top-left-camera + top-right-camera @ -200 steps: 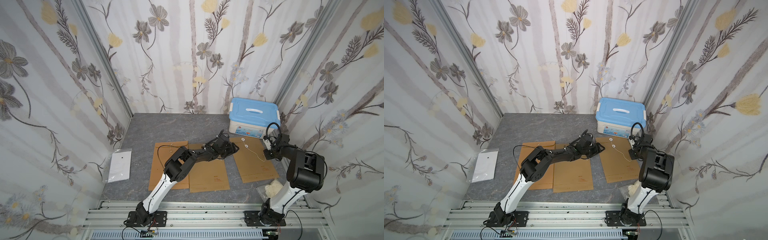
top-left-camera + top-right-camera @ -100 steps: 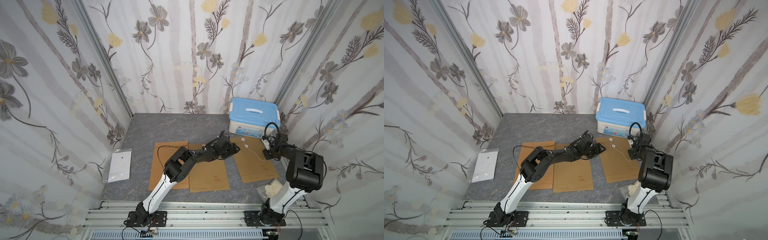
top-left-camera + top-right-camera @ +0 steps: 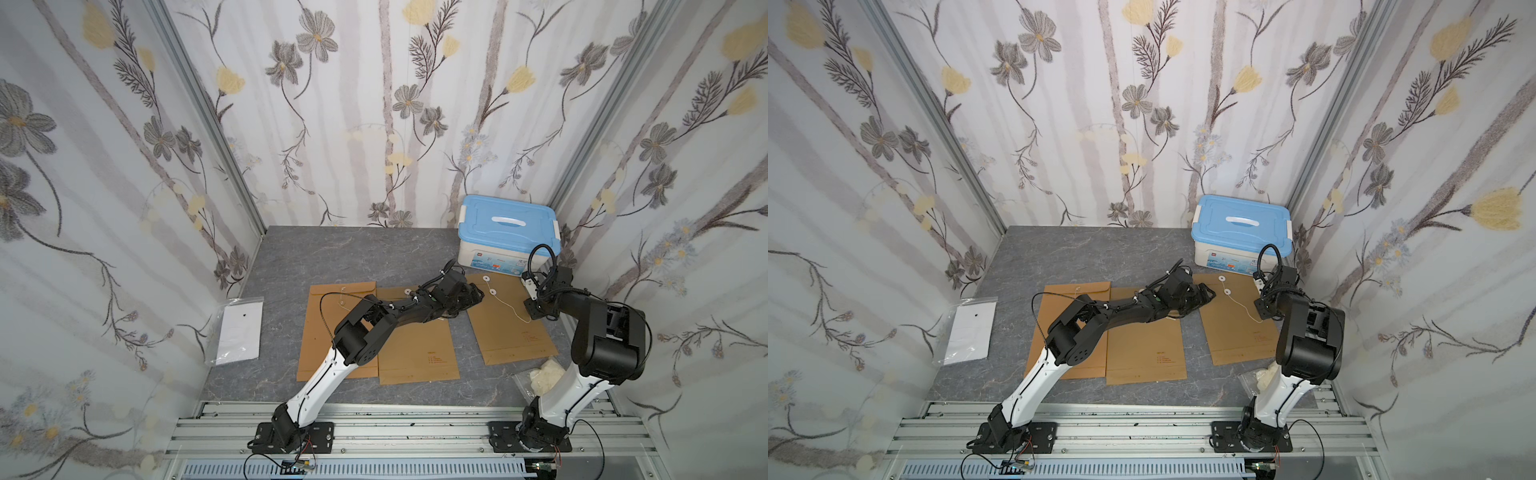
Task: Close the mouth of the file bag
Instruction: Pick up the file bag from the center of the board.
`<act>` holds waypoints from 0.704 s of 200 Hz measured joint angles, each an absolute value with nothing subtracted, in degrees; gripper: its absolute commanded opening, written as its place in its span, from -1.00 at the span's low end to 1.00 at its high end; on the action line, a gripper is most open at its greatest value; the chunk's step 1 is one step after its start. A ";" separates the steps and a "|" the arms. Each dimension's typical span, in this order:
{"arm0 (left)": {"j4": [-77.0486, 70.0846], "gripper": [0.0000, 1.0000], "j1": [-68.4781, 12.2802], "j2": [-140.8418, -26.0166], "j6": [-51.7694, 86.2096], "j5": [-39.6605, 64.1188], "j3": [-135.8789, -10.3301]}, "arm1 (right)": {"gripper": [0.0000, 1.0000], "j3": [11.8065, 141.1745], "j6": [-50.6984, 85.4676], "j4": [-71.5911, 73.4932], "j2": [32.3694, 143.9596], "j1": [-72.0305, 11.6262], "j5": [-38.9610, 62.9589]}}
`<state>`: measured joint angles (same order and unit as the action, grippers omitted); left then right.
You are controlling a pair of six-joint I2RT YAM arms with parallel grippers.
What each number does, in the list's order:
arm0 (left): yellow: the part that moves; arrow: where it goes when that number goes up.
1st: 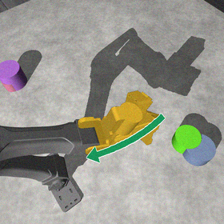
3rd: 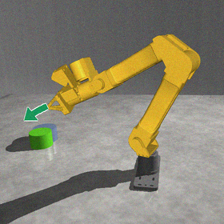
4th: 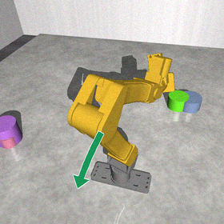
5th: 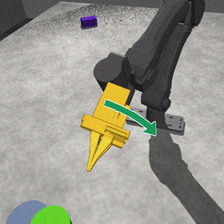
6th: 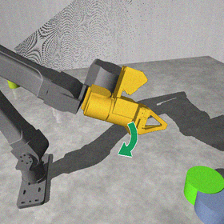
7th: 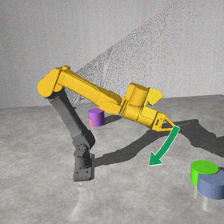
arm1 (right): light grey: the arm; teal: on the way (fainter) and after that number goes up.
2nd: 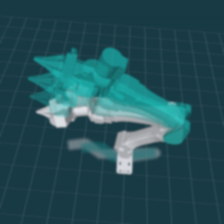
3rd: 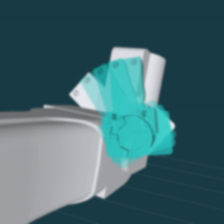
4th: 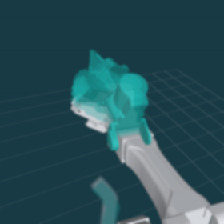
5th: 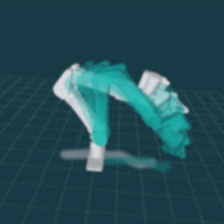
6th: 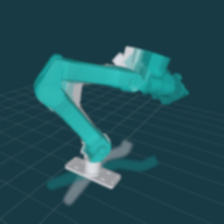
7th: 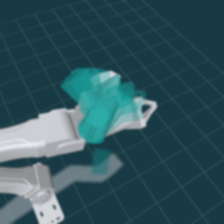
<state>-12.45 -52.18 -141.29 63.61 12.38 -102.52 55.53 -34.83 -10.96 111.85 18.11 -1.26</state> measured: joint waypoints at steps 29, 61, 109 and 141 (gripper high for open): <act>-20.40 0.36 -51.92 -141.47 66.08 14.13 -99.24 | -0.28 55.64 -35.42 -11.09 111.90 17.89 -1.56; -23.38 -0.10 -51.99 -142.32 67.53 16.38 -98.54 | -0.33 55.81 -35.66 -11.46 112.03 17.85 -1.58; -22.46 -1.00 -52.03 -143.52 68.20 18.15 -99.39 | -0.32 55.66 -35.59 -11.38 111.61 17.80 -1.52; -21.65 -1.00 -52.01 -143.31 68.42 18.33 -99.18 | -0.31 54.48 -34.92 -12.45 109.38 17.74 -1.15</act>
